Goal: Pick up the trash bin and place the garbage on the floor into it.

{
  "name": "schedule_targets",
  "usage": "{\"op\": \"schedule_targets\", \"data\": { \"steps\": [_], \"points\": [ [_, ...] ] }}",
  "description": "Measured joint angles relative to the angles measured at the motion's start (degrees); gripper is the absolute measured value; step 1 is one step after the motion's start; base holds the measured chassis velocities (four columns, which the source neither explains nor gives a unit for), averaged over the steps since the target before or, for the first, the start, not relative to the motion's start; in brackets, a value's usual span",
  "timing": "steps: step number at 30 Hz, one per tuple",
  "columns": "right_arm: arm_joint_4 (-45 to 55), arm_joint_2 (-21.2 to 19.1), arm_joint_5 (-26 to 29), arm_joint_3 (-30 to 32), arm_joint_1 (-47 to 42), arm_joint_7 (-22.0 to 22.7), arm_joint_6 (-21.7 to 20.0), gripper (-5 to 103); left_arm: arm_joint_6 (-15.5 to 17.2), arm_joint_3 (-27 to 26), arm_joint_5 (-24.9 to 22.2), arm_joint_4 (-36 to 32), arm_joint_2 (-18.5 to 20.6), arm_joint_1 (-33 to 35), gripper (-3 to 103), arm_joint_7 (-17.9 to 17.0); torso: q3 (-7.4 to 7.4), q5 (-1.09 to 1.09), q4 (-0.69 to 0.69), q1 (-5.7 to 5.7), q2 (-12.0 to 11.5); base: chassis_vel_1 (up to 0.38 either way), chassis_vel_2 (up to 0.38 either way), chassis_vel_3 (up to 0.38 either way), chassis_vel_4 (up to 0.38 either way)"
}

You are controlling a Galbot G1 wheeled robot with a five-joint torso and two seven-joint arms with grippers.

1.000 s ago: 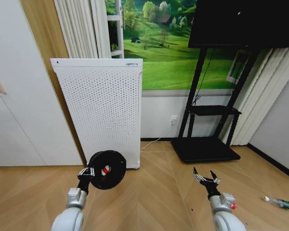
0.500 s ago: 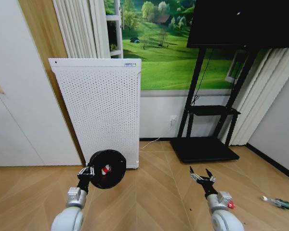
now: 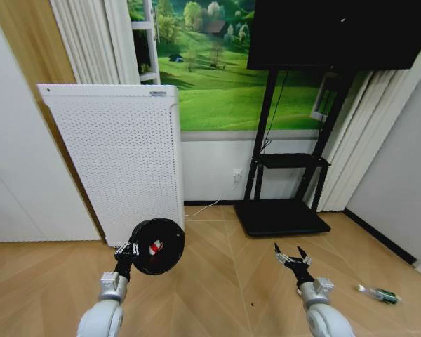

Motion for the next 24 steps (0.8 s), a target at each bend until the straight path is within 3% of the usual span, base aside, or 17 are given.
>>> {"op": "schedule_targets", "data": {
  "steps": [13, 14, 17, 19, 24],
  "points": [
    [-2.62, -0.23, -0.27, -1.17, 0.84, -0.99, 2.75, 100, 0.00, 0.29, 0.20, 0.87, -0.06, -0.45, 5, 0.04, 0.00, 0.02, -0.01, 0.01, 0.00, -0.349, -0.337, 0.338, 0.348],
    [-3.05, -0.42, -0.37, -1.31, 0.94, -1.09, 2.80, 100, 0.01, 0.46, 0.24, 1.00, -0.11, -0.54, 5, 0.07, 0.01, 0.03, -0.06, 0.01, -0.01, -0.255, -0.303, 0.215, 0.177],
    [-3.84, -0.98, -0.43, -1.57, 1.33, -1.20, 2.83, 100, -0.01, 0.73, 0.36, 1.12, -0.22, -0.70, 5, 0.09, 0.00, 0.05, -0.04, 0.00, 0.00, -0.147, -0.130, 0.150, 0.077],
    [-4.79, -1.79, -0.37, -2.08, 1.85, -1.22, 2.83, 100, -0.01, 1.06, 0.55, 1.39, -0.31, -0.73, 5, 0.08, 0.00, 0.03, 0.04, 0.00, 0.00, 0.020, -0.065, 0.065, 0.032],
    [-5.91, -2.54, -0.34, -2.67, 2.34, -1.23, 2.83, 100, -0.04, 1.57, 0.73, 1.67, -0.39, -0.77, 5, 0.06, 0.00, 0.01, 0.01, 0.00, 0.00, 0.084, 0.054, -0.029, -0.019]
  ]
}}
